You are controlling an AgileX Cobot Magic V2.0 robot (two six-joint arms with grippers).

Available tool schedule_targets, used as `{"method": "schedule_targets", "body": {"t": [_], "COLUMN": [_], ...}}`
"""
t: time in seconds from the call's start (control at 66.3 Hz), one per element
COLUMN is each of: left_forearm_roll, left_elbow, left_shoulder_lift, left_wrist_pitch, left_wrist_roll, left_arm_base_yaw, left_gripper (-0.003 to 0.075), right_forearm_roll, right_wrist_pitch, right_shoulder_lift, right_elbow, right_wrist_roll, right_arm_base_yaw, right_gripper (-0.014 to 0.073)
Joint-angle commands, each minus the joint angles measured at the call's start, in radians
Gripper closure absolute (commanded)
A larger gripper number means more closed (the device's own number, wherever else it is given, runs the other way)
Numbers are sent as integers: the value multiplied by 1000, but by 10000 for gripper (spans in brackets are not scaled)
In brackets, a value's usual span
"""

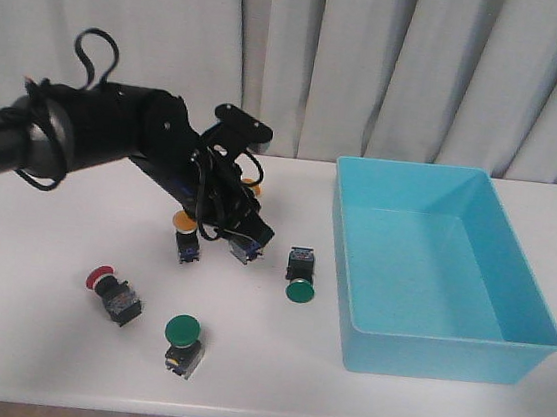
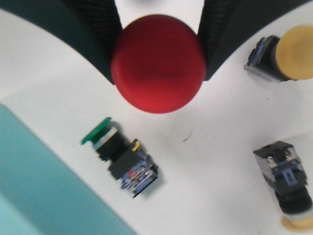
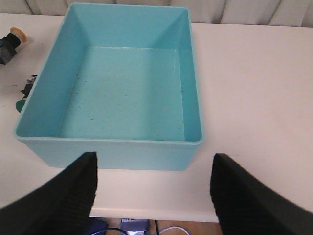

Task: Pick red and yellow buttons and place in box
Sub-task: 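Reach the left gripper down and grasp the red-capped button, then lift the red button with the left gripper toward the right gripper, then grasp the red button with the right gripper and release the left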

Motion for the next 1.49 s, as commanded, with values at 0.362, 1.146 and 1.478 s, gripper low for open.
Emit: {"method": "schedule_targets", "body": {"t": [0.362,1.146,1.478], "left_forearm_roll": [-18,-780,-840], "left_elbow": [411,604,604], "left_shoulder_lift": [-576,-725,-725], "left_wrist_pitch": [-178,-64,-21], "left_wrist_roll": [25,1197,1281], "left_arm_base_yaw": [1,-4,-4], "left_gripper": [521,521,521], "right_forearm_roll": [135,1084,1127], "right_wrist_pitch": [13,222,163], "right_shoulder_lift": [30,628,804], "right_elbow": [-42,-276,-417], "right_wrist_roll": [-130,-1728,-1830], "right_arm_base_yaw": [-5,150,398], "right_gripper": [103,103,103]}}
